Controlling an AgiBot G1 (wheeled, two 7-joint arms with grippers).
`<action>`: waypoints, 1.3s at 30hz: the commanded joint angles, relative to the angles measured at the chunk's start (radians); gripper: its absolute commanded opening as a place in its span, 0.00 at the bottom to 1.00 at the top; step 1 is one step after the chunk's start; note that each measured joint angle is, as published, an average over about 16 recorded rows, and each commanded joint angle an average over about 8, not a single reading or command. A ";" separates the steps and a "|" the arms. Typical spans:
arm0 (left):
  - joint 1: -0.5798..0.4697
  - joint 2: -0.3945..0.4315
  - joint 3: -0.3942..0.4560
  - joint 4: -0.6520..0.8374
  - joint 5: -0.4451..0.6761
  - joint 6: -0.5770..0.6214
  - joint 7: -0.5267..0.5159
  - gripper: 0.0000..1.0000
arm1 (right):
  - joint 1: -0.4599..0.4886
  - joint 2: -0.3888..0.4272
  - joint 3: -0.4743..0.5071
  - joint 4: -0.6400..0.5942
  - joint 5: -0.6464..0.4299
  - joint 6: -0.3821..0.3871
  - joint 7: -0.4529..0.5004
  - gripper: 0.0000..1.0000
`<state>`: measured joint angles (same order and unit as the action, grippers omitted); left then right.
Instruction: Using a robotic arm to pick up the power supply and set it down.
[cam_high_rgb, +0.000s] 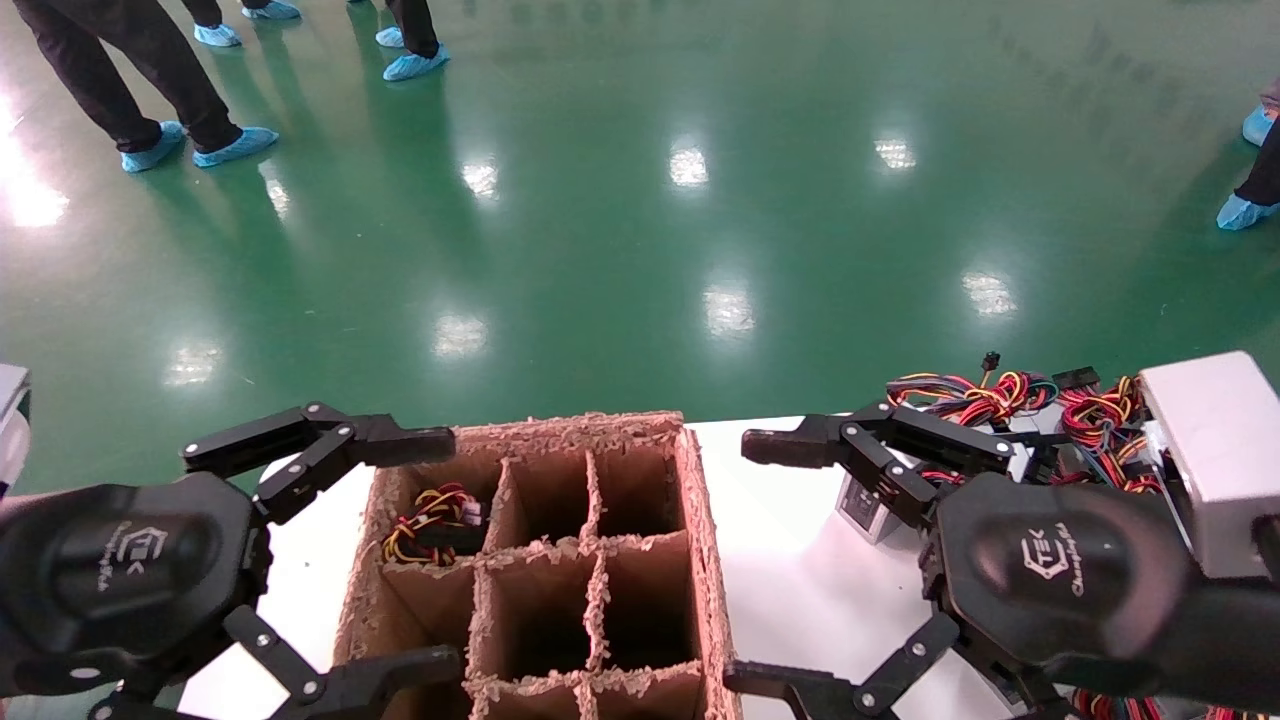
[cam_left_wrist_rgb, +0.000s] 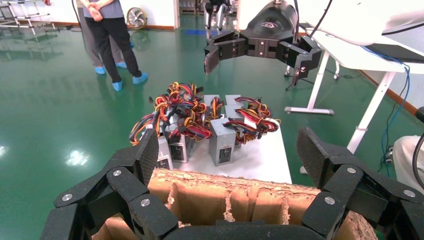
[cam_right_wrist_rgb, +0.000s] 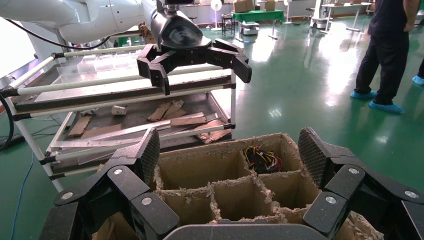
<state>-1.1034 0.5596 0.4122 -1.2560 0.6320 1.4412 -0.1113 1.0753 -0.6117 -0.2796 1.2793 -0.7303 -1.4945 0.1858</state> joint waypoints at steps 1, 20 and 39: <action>0.000 0.000 0.000 0.000 0.000 0.000 0.000 1.00 | 0.000 0.000 0.000 0.000 0.000 0.000 0.000 1.00; 0.000 0.000 0.000 0.000 0.000 0.000 0.000 0.75 | 0.000 0.000 0.000 0.000 0.000 0.000 0.000 1.00; 0.000 0.000 0.000 0.000 0.000 0.000 0.000 0.00 | -0.004 -0.009 -0.004 -0.007 -0.007 0.012 -0.001 1.00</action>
<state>-1.1034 0.5597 0.4123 -1.2559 0.6320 1.4412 -0.1112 1.0743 -0.6288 -0.2896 1.2722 -0.7473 -1.4759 0.1860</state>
